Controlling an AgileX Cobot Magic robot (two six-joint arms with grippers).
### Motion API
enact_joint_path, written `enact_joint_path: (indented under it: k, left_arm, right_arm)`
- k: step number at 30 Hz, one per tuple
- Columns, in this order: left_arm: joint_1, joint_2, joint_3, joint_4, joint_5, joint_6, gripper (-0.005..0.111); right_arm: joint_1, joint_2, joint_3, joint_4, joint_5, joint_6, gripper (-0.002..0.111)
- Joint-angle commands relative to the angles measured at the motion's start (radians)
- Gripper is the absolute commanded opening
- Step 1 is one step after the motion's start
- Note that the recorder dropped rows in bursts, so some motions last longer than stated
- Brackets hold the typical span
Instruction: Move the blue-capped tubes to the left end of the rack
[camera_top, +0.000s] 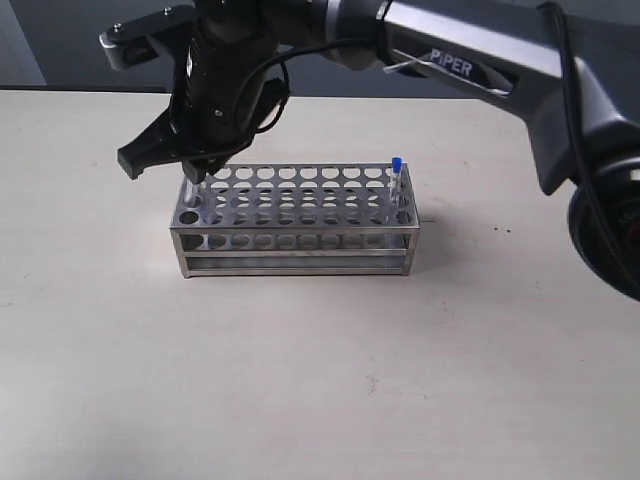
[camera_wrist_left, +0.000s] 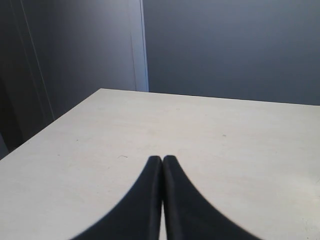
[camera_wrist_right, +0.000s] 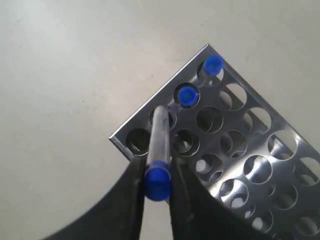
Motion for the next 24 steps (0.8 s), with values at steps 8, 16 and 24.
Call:
enact_joint_path:
  k: [8,16,24]
  left_arm:
    - [-0.006,0.003,0.004,-0.005,-0.011,-0.002,0.000]
    - [-0.006,0.003,0.004,-0.005,-0.011,-0.002,0.000]
    - [-0.006,0.003,0.004,-0.005,-0.011,-0.002,0.000]
  right_arm:
    - [-0.001,-0.021,-0.003,-0.004,-0.017,-0.005,0.000]
    - [-0.001,-0.015,-0.003,-0.006,-0.104,-0.084,0.000]
    - [-0.003,0.055,-0.003,-0.020,-0.107,-0.084,0.000]
